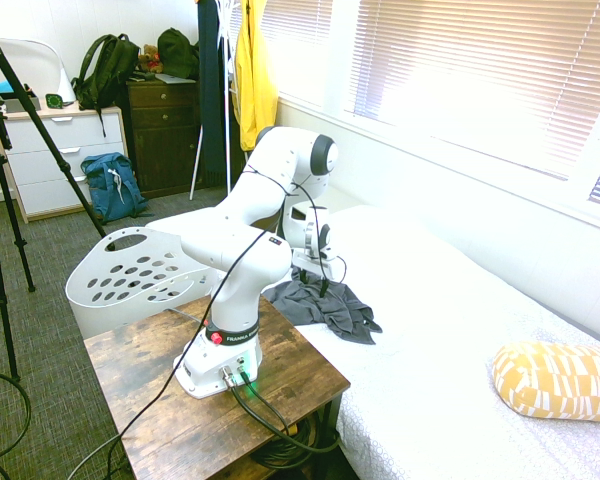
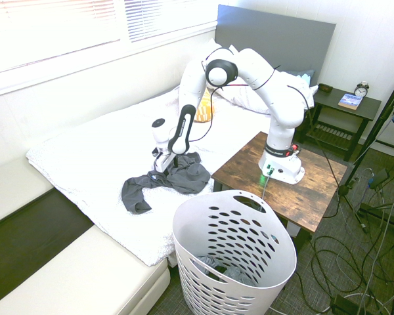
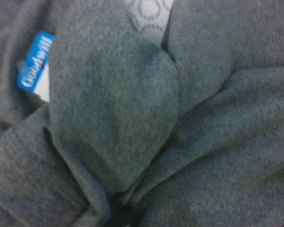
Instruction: Put my clothes in the laundry bag
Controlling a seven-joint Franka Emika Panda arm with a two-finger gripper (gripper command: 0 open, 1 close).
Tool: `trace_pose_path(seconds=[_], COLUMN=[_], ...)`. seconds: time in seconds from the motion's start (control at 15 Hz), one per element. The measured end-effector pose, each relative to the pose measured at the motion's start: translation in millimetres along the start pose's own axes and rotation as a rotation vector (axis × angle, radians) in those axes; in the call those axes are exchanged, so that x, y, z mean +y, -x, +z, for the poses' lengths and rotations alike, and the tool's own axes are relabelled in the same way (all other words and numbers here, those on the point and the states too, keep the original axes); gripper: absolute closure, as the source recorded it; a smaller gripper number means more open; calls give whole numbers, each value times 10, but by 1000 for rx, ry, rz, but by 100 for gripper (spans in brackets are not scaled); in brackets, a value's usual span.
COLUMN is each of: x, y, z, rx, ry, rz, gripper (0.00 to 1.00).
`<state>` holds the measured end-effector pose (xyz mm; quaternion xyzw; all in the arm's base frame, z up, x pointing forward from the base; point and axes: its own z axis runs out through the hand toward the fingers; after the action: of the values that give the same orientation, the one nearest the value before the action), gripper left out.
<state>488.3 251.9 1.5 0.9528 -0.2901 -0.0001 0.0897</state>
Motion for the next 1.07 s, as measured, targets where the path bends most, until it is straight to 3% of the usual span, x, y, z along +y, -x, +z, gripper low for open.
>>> trace_pose_path(seconds=[0.07, 0.13, 1.07], x=[7, 0, 80], y=[43, 104, 403], z=[68, 118, 5], rx=[0, 2, -59], ry=[2, -2, -68], rz=[-7, -19, -38], gripper=[0, 100, 100])
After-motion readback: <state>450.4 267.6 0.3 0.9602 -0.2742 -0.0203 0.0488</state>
